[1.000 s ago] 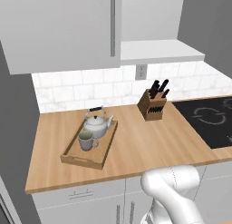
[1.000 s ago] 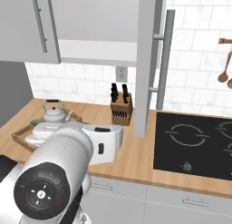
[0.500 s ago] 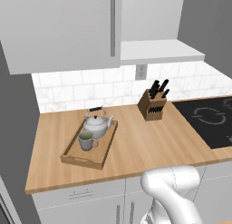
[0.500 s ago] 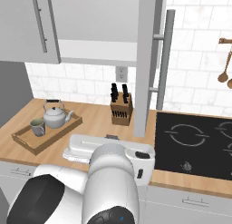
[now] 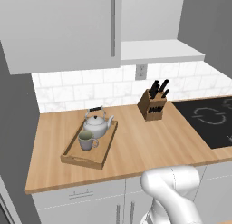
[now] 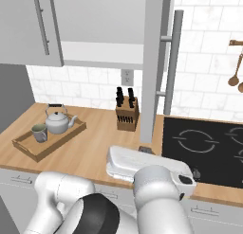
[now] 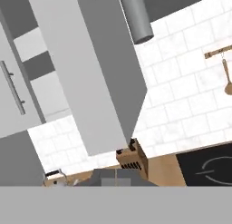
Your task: Pick the kettle from the counter and place it on the tray. Then pick the mug from the cabinet and place it on the tray. Then close the cabinet doors.
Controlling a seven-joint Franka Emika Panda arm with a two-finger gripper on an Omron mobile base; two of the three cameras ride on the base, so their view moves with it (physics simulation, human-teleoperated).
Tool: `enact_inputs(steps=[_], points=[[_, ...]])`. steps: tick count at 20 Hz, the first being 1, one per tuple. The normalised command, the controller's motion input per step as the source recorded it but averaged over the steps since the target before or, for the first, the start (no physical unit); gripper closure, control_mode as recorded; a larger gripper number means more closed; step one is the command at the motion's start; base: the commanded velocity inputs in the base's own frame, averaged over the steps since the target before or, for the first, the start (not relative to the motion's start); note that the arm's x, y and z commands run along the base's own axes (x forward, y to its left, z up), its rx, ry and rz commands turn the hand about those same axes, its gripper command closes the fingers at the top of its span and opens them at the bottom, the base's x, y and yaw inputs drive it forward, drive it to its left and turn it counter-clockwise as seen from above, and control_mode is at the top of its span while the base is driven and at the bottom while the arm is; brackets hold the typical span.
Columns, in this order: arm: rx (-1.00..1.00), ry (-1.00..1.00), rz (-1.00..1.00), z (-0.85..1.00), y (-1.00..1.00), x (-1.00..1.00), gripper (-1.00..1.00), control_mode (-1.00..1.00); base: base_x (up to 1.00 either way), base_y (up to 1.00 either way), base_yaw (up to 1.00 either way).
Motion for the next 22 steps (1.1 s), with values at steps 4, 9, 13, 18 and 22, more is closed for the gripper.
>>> enact_inputs(steps=[4,9,13,18,22], points=[[0.11,-0.09,0.00,-0.28,-0.47,0.31,1.00,-1.00,0.00,0.00,0.00],[0.11,-0.17,0.02,-0.28,-0.33,0.32,1.00,-1.00,0.00,0.00,0.00],[0.10,-0.20,0.05,-0.13,-0.42,0.14,1.00,-1.00,0.00,0.00,0.00],[0.10,-0.06,0.06,-0.06,-0.63,0.29,1.00,-1.00,0.00,0.00,0.00],[0.07,0.00,0.09,-0.06,-0.40,0.49,1.00,-1.00,0.00,0.00,0.00]])
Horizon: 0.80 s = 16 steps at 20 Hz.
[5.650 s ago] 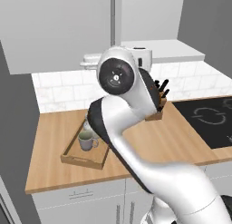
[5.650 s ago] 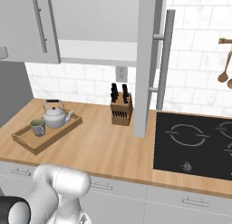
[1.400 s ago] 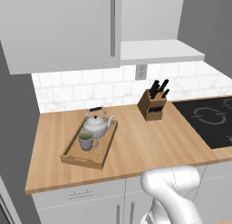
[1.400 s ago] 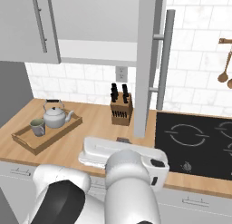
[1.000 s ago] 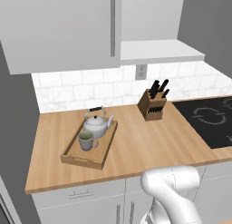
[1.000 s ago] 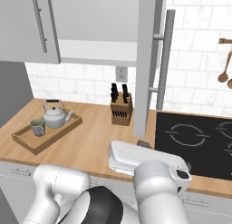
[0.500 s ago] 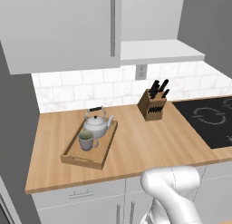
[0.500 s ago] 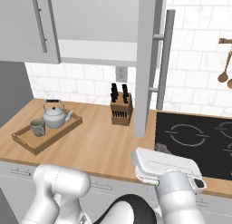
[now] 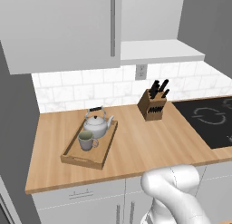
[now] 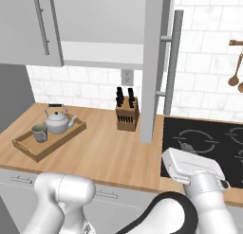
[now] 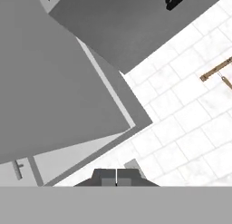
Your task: Pick the kettle from the counter and place it on the tray. Then pick the mug from the cabinet and place it on the tray. Then close the cabinet doors.
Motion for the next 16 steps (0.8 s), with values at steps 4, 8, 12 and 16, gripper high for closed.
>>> enact_inputs(steps=[4,8,12,16], points=[[0.06,0.00,0.10,-0.10,-0.38,0.52,1.00,-1.00,0.00,0.00,0.00],[0.05,-0.02,0.12,-0.18,-0.48,0.61,1.00,-1.00,0.00,0.00,0.00],[0.04,-0.02,0.14,-0.20,-0.39,0.69,1.00,-1.00,0.00,0.00,0.00],[0.03,-0.04,0.13,-0.08,-0.15,0.65,1.00,-1.00,0.00,0.00,0.00]])
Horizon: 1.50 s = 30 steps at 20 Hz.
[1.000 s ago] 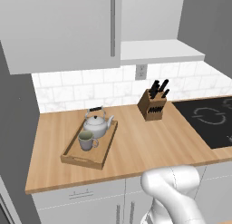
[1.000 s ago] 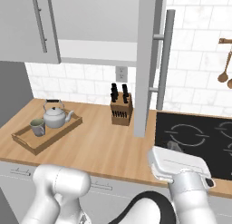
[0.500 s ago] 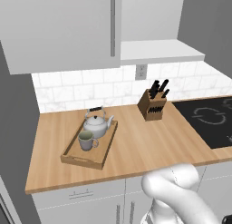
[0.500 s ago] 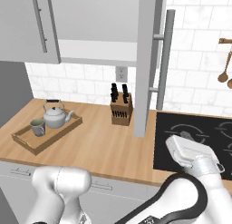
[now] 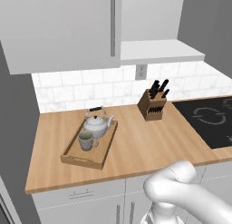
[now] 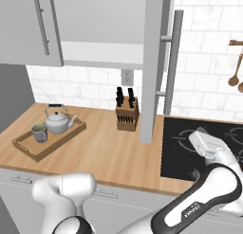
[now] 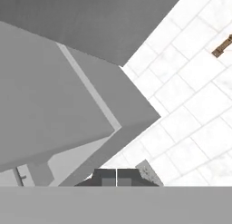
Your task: Pick the kettle from the counter and place it on the tray. Then pick the mug from the cabinet and place it on the tray. Then close the cabinet doors.
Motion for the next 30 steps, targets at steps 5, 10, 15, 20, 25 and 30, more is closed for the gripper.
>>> enact_inputs(steps=[5,10,15,20,25,30], points=[[0.07,-0.10,0.14,0.00,-0.26,0.48,1.00,-1.00,0.00,0.00,0.00],[0.08,-0.18,0.17,0.00,-0.17,0.47,1.00,-1.00,0.00,0.00,0.00],[0.06,-0.24,0.16,0.00,0.00,0.26,1.00,-1.00,0.00,0.00,0.00],[0.08,-0.17,0.11,0.10,0.00,0.08,1.00,-1.00,0.00,0.00,0.00],[0.02,-0.10,0.07,0.27,0.12,0.03,1.00,-1.00,0.00,0.00,0.00],[0.00,-0.01,0.01,0.20,0.39,0.01,1.00,-1.00,0.00,0.00,0.00]])
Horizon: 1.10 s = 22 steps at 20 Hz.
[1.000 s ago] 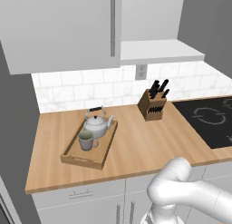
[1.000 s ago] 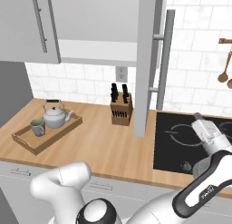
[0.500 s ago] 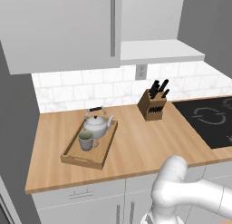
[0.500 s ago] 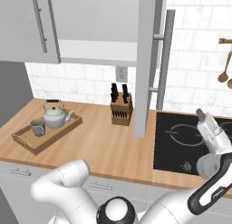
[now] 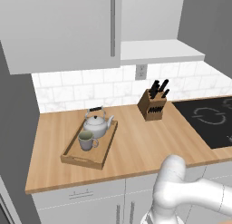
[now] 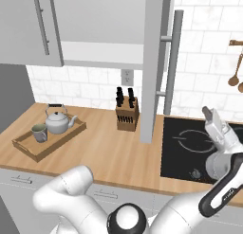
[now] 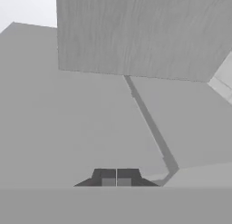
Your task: Pick the kettle from the counter and place it on the tray. Then pick the mug from the cabinet and place it on the tray. Then close the cabinet doors.
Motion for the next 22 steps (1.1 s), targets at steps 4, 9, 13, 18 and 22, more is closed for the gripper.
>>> enact_inputs(steps=[4,9,13,18,22], points=[[-0.02,0.00,0.00,0.18,0.47,0.00,1.00,-1.00,0.00,0.00,0.00],[0.00,-0.01,0.00,0.23,0.46,0.00,1.00,-1.00,0.00,0.00,0.00],[0.00,-0.05,0.00,0.21,0.52,0.00,1.00,-1.00,0.00,0.00,0.00],[0.00,-0.08,0.00,0.21,0.58,0.00,1.00,-1.00,0.00,0.00,0.00],[0.00,-0.11,0.00,0.23,0.58,0.00,1.00,-1.00,0.00,0.00,0.00]])
